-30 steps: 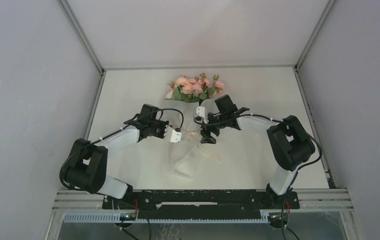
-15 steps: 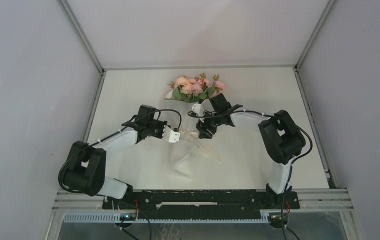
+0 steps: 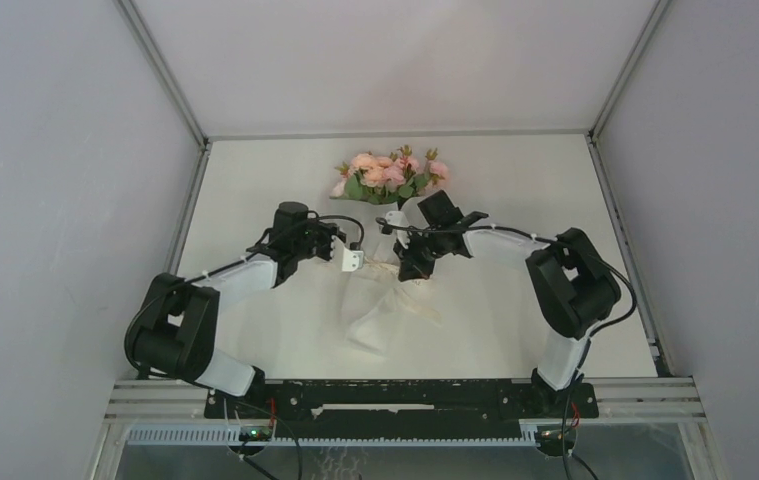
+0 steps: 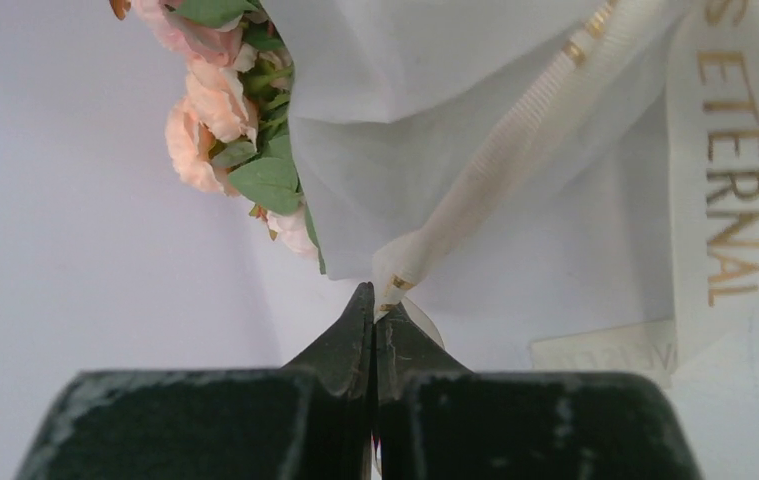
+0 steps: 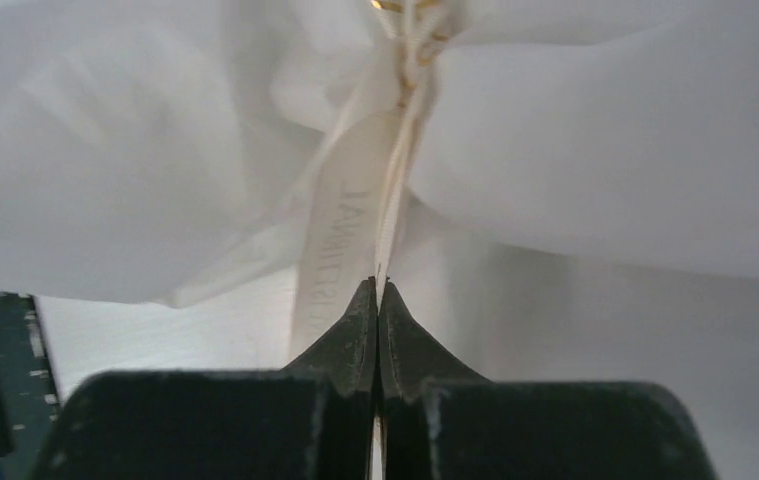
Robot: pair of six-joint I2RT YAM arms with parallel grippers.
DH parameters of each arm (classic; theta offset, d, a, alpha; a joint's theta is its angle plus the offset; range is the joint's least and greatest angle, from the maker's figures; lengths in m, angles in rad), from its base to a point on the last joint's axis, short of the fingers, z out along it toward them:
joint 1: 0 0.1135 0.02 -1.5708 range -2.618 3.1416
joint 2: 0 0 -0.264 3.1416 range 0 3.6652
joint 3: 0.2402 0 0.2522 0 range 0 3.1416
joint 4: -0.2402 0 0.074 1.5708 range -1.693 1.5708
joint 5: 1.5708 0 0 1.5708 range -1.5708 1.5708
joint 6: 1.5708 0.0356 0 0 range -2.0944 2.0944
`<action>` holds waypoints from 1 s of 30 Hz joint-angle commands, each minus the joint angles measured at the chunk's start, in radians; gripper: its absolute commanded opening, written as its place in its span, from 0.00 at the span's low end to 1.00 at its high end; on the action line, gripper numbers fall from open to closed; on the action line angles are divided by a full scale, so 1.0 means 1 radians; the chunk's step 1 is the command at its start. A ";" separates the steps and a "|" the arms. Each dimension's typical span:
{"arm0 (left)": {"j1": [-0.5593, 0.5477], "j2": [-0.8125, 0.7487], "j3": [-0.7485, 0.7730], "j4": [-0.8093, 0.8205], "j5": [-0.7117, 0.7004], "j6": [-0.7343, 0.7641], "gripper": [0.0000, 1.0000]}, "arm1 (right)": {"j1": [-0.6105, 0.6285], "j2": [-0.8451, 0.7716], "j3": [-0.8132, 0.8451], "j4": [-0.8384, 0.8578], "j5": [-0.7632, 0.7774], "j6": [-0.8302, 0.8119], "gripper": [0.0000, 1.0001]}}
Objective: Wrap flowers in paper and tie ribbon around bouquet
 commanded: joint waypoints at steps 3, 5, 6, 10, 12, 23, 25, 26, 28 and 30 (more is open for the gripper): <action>0.054 0.073 0.042 0.048 0.071 0.135 0.00 | 0.016 -0.158 -0.128 0.024 -0.036 0.321 0.00; 0.066 0.093 0.063 0.021 0.076 0.154 0.00 | 0.024 -0.182 -0.185 0.044 -0.025 0.411 0.00; 0.071 0.102 0.071 0.014 0.076 0.161 0.00 | 0.029 -0.191 -0.218 0.050 -0.021 0.447 0.00; 0.086 0.128 0.096 -0.020 0.077 0.167 0.00 | 0.034 -0.216 -0.301 0.085 -0.025 0.574 0.00; 0.092 0.135 0.095 -0.025 0.077 0.173 0.00 | 0.031 -0.224 -0.338 0.092 -0.025 0.609 0.00; 0.099 0.086 0.069 -0.067 0.054 0.118 0.00 | -0.027 -0.289 -0.390 0.118 -0.042 0.637 0.00; 0.067 0.036 0.044 -0.121 0.016 0.086 0.00 | -0.047 -0.311 -0.365 0.113 -0.028 0.634 0.00; 0.039 0.004 0.033 -0.193 -0.007 0.051 0.00 | -0.049 -0.317 -0.338 0.111 -0.026 0.628 0.00; -0.023 -0.056 0.033 -0.372 -0.027 -0.012 0.00 | -0.048 -0.320 -0.280 0.130 -0.014 0.621 0.00; -0.072 -0.115 0.028 -0.519 0.008 -0.089 0.00 | -0.048 -0.301 -0.214 0.134 0.008 0.612 0.00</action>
